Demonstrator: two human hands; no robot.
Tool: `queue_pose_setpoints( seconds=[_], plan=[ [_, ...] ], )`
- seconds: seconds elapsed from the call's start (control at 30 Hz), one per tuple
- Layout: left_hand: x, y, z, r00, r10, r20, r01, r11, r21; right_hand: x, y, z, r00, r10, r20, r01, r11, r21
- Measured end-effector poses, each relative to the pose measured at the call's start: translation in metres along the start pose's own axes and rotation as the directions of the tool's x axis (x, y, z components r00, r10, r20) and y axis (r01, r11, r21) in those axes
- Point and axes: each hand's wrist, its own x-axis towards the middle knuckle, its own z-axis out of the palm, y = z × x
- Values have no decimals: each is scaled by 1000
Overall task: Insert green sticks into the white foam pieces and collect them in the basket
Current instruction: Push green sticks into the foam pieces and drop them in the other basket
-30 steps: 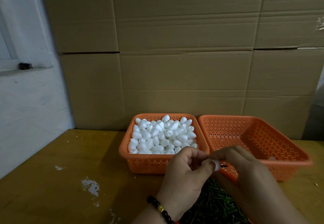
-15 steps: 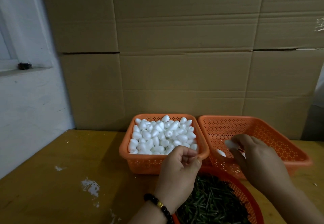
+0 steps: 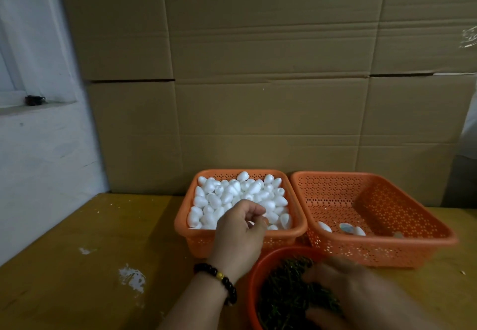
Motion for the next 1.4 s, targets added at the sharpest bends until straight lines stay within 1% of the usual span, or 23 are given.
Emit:
queue_pose_setpoints(
  seconds=[0.07,0.1,0.17,0.2,0.23,0.3,0.33,0.37,0.4,0.43,0.47,0.5,0.53,0.6,0.67,0.8,0.9,0.97,1.03,1.07,1.13,1.3,1.4],
  plan=[
    [13,0,-3,1000,24,13,-26,994,110,-3,-9,2,997,-43,65,46,998,-44],
    [21,1,-4,999,36,25,-39,987,154,-1,-11,4,997,-49,55,53,996,-77],
    [36,1,-4,998,47,46,-56,971,232,-2,-8,15,985,-53,165,60,998,-37],
    [44,1,-3,997,44,61,-59,959,276,-2,-5,23,963,-57,264,73,996,-48],
    [52,-1,-2,996,29,89,-57,943,328,0,0,29,947,-61,315,86,994,-64],
    [66,-4,2,986,-33,162,-44,892,451,-1,5,34,949,-98,301,121,991,-61],
    [71,-6,4,978,-67,198,-42,864,501,-3,4,33,963,-116,243,130,991,-43],
    [74,-6,6,969,-94,230,-47,840,541,-4,1,31,968,-92,235,101,995,-24],
    [77,-6,8,961,-108,257,-70,799,597,-3,-1,32,978,-115,176,125,991,-42],
    [79,-5,10,958,-92,271,-125,716,687,-3,-2,31,983,-142,115,152,985,-84],
    [79,-2,12,959,-62,275,-186,594,783,-2,-3,26,990,-135,42,139,983,-121],
    [79,1,14,961,-29,276,-228,488,843,0,-9,20,993,-116,26,119,980,-161],
    [79,4,15,960,-6,282,-253,422,871,1,-11,23,990,-132,50,137,984,-117],
    [79,7,19,951,17,308,-293,362,885,-2,-6,37,982,-175,69,178,982,-55],
    [80,11,20,944,7,329,-313,327,892,1,0,39,983,-164,77,167,986,-29],
    [84,15,21,961,-103,256,-199,384,902,4,-3,38,986,-133,104,133,991,7],
    [85,9,19,964,-85,251,-189,445,875,6,-2,37,984,-148,104,145,989,27],
    [84,3,17,963,-36,267,-195,589,784,5,-1,36,984,-148,100,144,989,46],
    [82,-2,15,966,-11,257,-146,799,583,5,-2,35,986,-149,81,143,987,66],
    [80,-3,14,971,0,239,-113,880,461,5,-2,35,986,-147,77,143,988,62],
    [72,-5,13,983,22,181,-69,964,258,5,-1,35,987,-143,78,138,989,61],
    [44,-4,4,997,62,41,-60,997,-45,7,-1,36,987,-136,84,132,990,48],
    [22,-1,-1,998,52,37,-40,961,-275,7,0,35,988,-130,81,125,990,59]
  ],
)
